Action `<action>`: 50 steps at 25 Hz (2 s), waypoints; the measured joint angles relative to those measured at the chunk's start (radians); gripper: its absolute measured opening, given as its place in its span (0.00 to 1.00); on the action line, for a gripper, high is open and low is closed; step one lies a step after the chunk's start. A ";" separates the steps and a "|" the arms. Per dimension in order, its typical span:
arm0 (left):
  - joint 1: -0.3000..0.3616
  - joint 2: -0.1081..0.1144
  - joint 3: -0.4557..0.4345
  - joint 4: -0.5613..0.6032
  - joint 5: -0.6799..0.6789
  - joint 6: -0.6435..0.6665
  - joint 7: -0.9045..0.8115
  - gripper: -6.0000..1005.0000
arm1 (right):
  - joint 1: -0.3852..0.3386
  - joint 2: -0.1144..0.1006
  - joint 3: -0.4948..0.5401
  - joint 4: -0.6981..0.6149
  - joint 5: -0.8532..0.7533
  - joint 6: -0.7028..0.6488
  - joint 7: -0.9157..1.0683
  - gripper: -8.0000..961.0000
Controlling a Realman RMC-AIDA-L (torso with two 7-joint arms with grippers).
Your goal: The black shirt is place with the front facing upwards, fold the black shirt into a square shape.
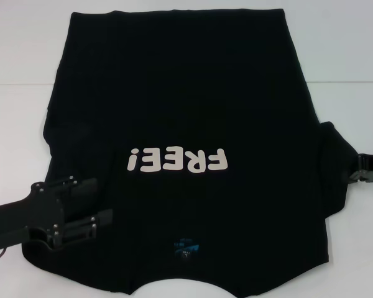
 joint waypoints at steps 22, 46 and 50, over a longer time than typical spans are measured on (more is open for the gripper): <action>0.003 0.004 -0.003 0.000 0.000 -0.003 -0.009 0.70 | -0.023 -0.018 -0.002 -0.148 0.115 -0.085 -0.038 0.03; 0.023 0.002 -0.057 -0.007 -0.009 0.006 -0.038 0.70 | 0.061 0.053 -0.244 -0.133 0.375 -0.161 -0.250 0.17; 0.018 0.005 -0.112 -0.005 -0.009 0.035 -0.163 0.70 | -0.029 0.047 -0.195 -0.109 0.586 -0.205 -0.456 0.42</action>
